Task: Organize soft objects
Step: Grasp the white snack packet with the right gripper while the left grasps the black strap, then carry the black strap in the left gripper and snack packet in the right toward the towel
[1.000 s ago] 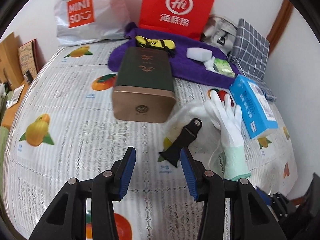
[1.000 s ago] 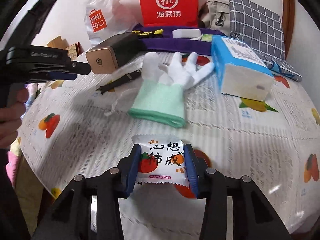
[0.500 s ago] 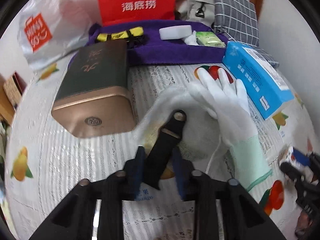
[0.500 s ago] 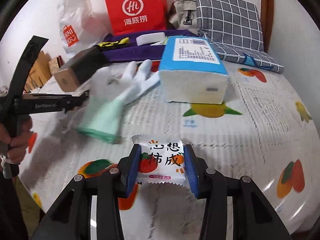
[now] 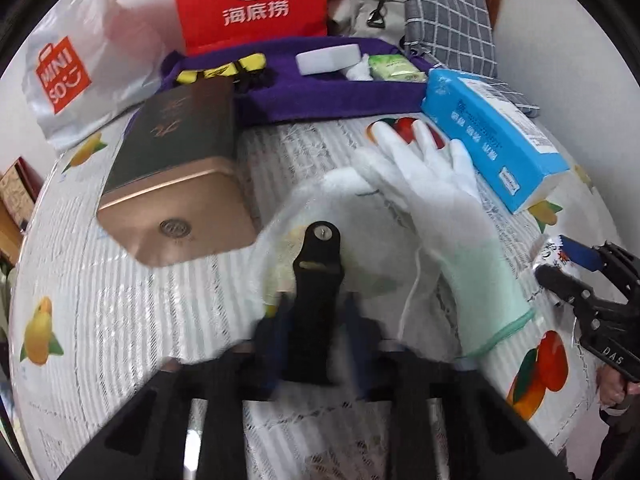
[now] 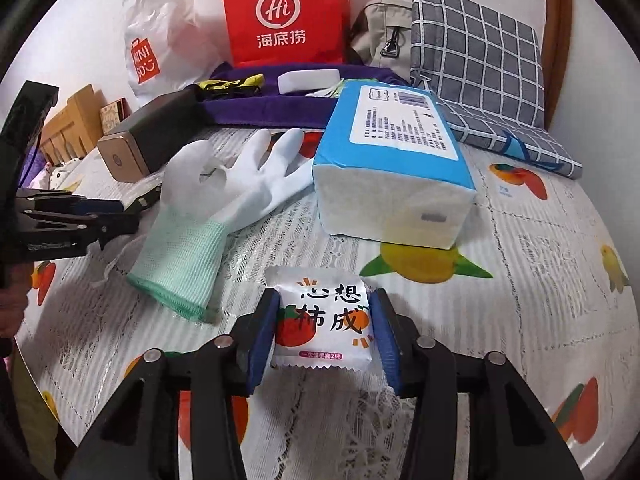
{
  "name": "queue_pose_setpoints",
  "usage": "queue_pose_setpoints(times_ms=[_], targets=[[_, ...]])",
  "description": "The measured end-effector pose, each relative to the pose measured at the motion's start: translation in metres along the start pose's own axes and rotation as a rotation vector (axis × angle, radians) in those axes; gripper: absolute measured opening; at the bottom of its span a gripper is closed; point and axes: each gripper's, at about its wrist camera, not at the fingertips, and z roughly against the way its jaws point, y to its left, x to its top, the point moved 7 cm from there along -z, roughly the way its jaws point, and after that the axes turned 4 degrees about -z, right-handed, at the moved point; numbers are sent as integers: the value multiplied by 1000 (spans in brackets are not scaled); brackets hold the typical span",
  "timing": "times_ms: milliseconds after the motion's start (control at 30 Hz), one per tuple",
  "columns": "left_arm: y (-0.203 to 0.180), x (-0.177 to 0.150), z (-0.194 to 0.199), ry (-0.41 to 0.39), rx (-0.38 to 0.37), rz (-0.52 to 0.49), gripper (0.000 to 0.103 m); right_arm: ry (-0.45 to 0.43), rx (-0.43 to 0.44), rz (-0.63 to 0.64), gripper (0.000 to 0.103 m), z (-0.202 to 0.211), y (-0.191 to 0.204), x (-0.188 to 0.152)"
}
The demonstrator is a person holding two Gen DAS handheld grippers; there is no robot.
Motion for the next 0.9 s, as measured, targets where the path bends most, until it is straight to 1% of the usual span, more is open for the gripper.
queue_pose_setpoints(times_ms=[67,100,200,267,300,400,533,667,900], targets=[[2,-1,2,5,-5,16,20,-1,-5,25,51,0,3,-2],[1,-2,3,4,-4,12,20,-2,-22,49,51,0,5,-2],[2,-4,2,-6,-18,27,23,-4,-12,34,52,0,4,-3],[2,-3,1,-13,-19,29,23,-10,-8,19,47,0,2,-3],[2,-3,2,-18,-10,31,20,-12,-11,12,46,0,1,-3],[4,-3,5,-17,-9,45,20,-4,-13,3,44,2,0,-1],[10,-5,24,-56,-20,85,20,-2,5,-18,43,11,0,-3],[17,-6,39,-78,3,92,20,-21,6,-30,43,24,0,1],[37,-14,57,-94,25,159,20,-43,0,-56,43,45,-5,9]])
